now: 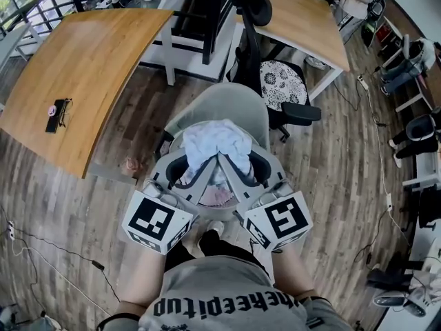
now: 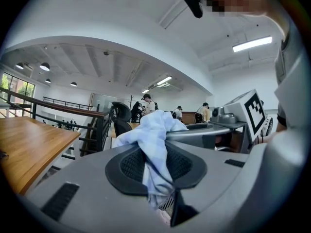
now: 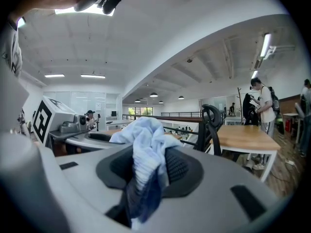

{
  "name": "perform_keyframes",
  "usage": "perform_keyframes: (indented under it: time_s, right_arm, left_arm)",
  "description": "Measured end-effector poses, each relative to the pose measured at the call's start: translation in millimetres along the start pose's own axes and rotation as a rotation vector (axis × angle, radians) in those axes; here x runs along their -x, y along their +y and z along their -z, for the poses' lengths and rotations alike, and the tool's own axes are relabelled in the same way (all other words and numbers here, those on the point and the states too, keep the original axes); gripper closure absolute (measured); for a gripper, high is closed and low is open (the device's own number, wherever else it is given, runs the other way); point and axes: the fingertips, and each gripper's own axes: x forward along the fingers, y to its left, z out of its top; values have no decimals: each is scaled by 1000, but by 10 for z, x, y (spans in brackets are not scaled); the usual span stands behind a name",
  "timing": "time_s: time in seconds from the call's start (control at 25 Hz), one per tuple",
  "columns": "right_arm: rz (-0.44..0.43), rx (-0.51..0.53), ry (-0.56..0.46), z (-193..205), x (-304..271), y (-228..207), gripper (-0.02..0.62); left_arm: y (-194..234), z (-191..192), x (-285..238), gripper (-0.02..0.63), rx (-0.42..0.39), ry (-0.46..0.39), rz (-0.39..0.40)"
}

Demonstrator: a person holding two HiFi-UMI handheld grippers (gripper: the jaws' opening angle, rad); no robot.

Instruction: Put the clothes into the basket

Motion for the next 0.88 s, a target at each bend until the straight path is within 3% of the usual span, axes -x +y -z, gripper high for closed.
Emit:
perform_keyframes:
  time_s: [0.88]
  right_arm:
    - [-108,-28,39,285,-82,-230,456]
  left_arm:
    - [4,257,-243,509,48,47,-100]
